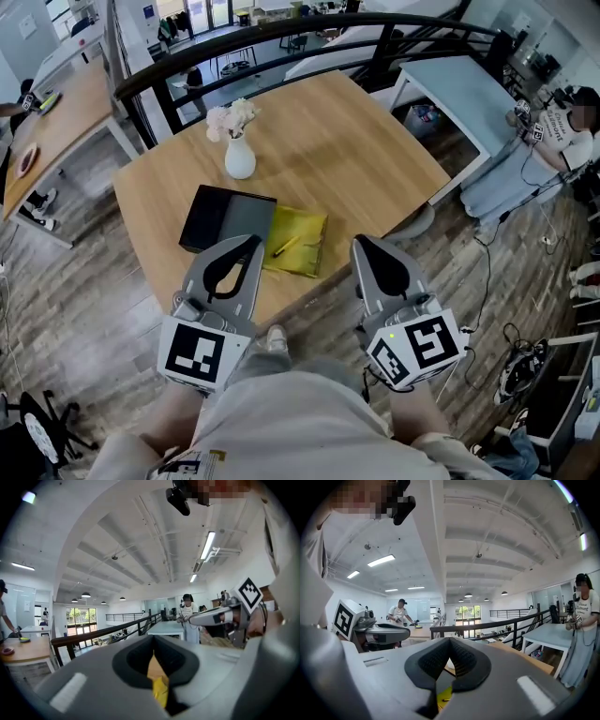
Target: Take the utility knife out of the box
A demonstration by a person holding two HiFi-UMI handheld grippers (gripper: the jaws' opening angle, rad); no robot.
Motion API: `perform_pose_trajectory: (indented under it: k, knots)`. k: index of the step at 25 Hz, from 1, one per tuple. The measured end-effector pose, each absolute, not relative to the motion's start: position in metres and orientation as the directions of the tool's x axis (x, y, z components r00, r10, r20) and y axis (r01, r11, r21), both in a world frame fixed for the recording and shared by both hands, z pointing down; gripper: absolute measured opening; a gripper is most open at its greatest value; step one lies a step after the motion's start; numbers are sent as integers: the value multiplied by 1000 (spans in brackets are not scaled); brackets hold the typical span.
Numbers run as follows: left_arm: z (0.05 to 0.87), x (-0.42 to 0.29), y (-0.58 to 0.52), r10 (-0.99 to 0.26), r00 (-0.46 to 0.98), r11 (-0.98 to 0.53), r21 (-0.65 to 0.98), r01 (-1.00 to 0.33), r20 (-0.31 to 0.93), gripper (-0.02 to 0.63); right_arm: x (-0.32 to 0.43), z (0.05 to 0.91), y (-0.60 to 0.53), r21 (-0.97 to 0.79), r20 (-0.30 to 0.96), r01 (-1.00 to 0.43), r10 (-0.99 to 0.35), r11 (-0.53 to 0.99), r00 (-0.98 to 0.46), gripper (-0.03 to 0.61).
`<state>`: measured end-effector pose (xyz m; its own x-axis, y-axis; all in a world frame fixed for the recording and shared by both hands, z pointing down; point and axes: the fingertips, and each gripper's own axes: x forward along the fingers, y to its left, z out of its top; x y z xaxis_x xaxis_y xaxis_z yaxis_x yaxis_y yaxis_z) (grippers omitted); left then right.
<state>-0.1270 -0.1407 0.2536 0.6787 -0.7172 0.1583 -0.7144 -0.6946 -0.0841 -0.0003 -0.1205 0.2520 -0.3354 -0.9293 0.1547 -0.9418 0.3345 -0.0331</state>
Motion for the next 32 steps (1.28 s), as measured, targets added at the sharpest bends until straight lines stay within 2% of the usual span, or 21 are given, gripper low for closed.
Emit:
perform_pose_trajectory:
  k: [14, 25, 32]
  knots:
    - [262, -111, -170, -719, 673, -691, -75, -719, 172, 2, 13, 262, -153, -32, 183, -936, -918, 352, -351, 0]
    - [276, -79, -183, -722, 651, -682, -82, -727, 236, 2, 40, 276, -169, -55, 205, -914, -891, 402, -404, 0]
    - [303, -62, -202, -715, 626, -692, -180, -699, 312, 3, 57, 294, -181, -80, 232, -910, -880, 407, -415, 0]
